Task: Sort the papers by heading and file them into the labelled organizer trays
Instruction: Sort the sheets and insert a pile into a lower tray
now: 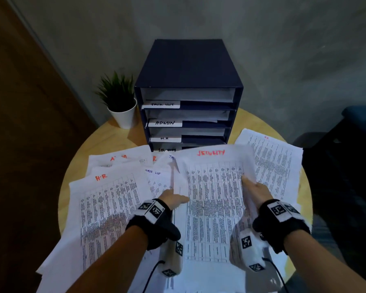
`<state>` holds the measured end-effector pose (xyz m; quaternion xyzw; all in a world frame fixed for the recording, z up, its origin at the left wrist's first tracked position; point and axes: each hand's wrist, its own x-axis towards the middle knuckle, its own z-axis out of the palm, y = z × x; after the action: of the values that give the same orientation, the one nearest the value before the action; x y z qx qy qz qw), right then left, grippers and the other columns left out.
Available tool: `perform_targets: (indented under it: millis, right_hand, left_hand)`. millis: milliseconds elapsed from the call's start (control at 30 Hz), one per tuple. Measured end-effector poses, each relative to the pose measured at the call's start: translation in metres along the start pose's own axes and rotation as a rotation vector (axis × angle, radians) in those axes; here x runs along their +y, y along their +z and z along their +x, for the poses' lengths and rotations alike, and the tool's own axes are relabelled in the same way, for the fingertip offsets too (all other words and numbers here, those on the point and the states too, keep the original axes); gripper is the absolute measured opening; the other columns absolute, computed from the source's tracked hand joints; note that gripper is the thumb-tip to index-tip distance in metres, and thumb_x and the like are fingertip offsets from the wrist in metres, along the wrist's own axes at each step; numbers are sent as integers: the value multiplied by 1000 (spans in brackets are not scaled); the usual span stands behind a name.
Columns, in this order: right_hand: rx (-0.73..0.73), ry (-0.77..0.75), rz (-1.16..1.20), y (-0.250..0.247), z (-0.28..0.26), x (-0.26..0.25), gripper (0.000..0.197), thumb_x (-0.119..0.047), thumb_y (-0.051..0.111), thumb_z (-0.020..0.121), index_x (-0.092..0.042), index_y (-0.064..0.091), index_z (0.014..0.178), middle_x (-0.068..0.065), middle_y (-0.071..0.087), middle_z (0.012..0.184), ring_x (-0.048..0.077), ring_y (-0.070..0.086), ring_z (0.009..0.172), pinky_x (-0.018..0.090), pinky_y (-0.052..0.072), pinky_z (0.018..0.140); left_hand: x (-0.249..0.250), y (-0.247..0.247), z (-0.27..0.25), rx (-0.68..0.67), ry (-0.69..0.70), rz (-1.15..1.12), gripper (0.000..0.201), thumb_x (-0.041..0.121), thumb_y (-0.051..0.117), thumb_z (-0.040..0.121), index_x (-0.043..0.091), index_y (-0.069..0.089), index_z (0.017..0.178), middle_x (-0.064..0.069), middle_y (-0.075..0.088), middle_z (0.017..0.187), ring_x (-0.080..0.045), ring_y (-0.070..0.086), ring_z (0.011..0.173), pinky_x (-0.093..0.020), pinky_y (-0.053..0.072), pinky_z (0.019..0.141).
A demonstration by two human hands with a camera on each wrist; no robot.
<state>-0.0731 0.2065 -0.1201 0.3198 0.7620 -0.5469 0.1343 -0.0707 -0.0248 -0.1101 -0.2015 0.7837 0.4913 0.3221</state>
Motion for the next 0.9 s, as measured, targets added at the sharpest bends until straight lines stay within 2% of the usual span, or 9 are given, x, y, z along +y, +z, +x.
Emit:
perform_targets:
  millis: [100, 233, 333, 467, 600, 700, 767, 833, 900]
  right_hand:
    - [106, -83, -136, 0, 4, -1, 47, -27, 56, 92, 8, 53, 123, 21, 61, 103, 29, 57, 87, 32, 43, 74]
    - [88, -89, -283, -2, 8, -8, 43, -20, 61, 89, 1, 52, 125, 23, 60, 122, 36, 61, 105, 30, 42, 75]
    - [24, -88, -322, -4, 10, -8, 51, -20, 64, 88, 0, 45, 131, 22, 57, 127, 33, 59, 105, 29, 40, 76]
    - [2, -95, -191, -11, 13, -3, 72, -27, 73, 80, -9, 36, 139, 17, 51, 133, 33, 56, 113, 39, 48, 92]
    - [-101, -70, 93, -21, 3, -8, 64, -20, 70, 84, -10, 37, 138, 12, 53, 116, 29, 57, 99, 38, 46, 80]
    - [-356, -26, 98, -24, -10, -14, 51, -18, 64, 88, -6, 45, 134, 14, 57, 126, 33, 52, 122, 44, 36, 109]
    - [-410, -29, 0, -18, -18, -16, 46, -24, 66, 85, -5, 54, 125, 16, 57, 131, 34, 51, 124, 47, 33, 113]
    - [-414, -42, -69, -12, -23, -18, 45, -28, 67, 84, -2, 58, 120, 20, 61, 117, 36, 54, 117, 45, 41, 106]
    - [-426, -44, -105, -9, -26, -17, 31, -25, 66, 86, -3, 59, 107, 11, 57, 91, 30, 58, 91, 37, 47, 84]
  left_hand:
    - [2, 8, -3, -45, 67, 45, 45, 22, 60, 91, 7, 50, 133, -15, 51, 140, -30, 51, 126, -38, 39, 107]
    - [0, 17, -3, -120, 125, 62, 54, 9, 55, 93, 10, 35, 143, -11, 45, 145, -28, 44, 133, -36, 33, 111]
    - [-4, 17, -3, -86, 155, -36, 53, 6, 52, 94, 8, 33, 143, -8, 44, 145, -27, 42, 133, -35, 31, 111]
    - [-9, 4, -7, -90, 130, -258, 53, 4, 46, 97, 7, 28, 146, -7, 36, 150, -27, 31, 141, -39, 20, 116]
    - [-14, -17, -8, -105, 100, -490, 56, 14, 45, 98, 11, 23, 149, -4, 27, 155, -27, 23, 145, -47, 15, 120]
    - [-14, -28, -16, -157, 92, -636, 61, 24, 47, 97, 15, 19, 151, 0, 19, 159, -25, 16, 148, -50, 16, 120]
    - [-16, -30, -18, -167, 73, -632, 72, 33, 55, 92, 14, 18, 151, 1, 15, 159, -23, 14, 148, -49, 15, 121]
    - [-16, -29, -23, -164, 65, -512, 83, 40, 66, 84, 13, 22, 150, 0, 13, 160, -21, 11, 149, -47, 13, 122]
    - [-16, -27, -27, -147, 105, -410, 69, 31, 59, 91, 9, 26, 148, -2, 15, 159, -20, 11, 149, -42, 9, 123]
